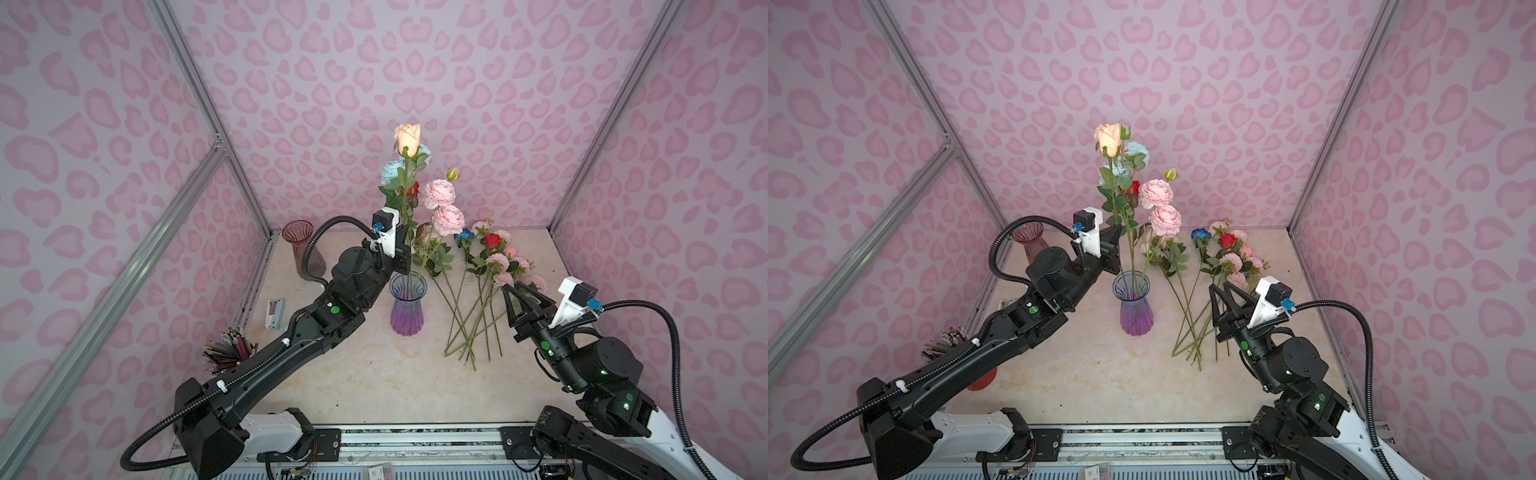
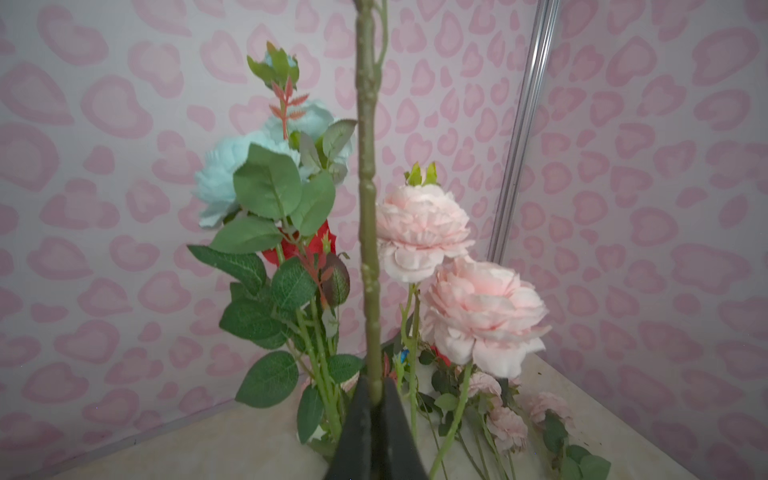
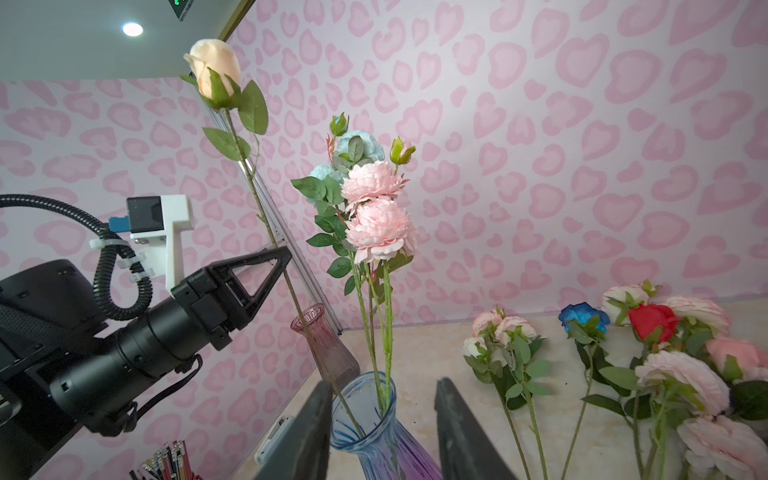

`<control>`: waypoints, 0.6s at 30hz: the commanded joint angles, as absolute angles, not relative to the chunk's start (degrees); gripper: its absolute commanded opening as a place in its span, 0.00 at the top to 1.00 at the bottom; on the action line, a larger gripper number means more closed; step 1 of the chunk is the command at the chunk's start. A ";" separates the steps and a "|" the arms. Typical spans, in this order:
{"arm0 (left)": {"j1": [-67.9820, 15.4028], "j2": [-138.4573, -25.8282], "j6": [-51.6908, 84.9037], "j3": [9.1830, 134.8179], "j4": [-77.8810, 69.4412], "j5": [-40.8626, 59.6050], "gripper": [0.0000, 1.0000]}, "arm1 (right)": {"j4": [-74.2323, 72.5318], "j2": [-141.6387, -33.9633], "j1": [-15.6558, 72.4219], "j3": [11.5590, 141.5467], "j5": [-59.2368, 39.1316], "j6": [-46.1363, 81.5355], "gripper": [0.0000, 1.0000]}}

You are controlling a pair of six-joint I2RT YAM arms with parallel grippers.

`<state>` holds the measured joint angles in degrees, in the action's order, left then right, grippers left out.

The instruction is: Arrange the flowers into the vase

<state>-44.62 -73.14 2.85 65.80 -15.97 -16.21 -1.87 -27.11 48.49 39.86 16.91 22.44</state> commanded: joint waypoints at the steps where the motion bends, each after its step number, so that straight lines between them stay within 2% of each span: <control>1: -44.54 -72.25 6.82 63.75 -16.20 -15.12 0.88 | -2.61 -27.69 48.52 39.37 17.64 21.79 0.58; 9: -44.52 -70.09 7.14 61.92 -8.61 -16.67 0.57 | -3.72 -30.54 48.54 40.03 17.14 22.26 0.58; 13: -44.54 -67.84 8.25 60.47 -5.94 -16.36 0.53 | -3.95 -31.37 48.52 40.53 16.88 22.54 0.58; 18: -44.51 -62.66 8.38 57.70 -4.80 -13.84 0.52 | -4.04 -32.46 48.52 40.69 16.79 22.59 0.58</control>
<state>-44.58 -64.69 7.92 58.48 -5.63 -15.33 -2.35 -32.08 48.49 40.29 16.84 22.35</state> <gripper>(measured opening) 0.474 0.423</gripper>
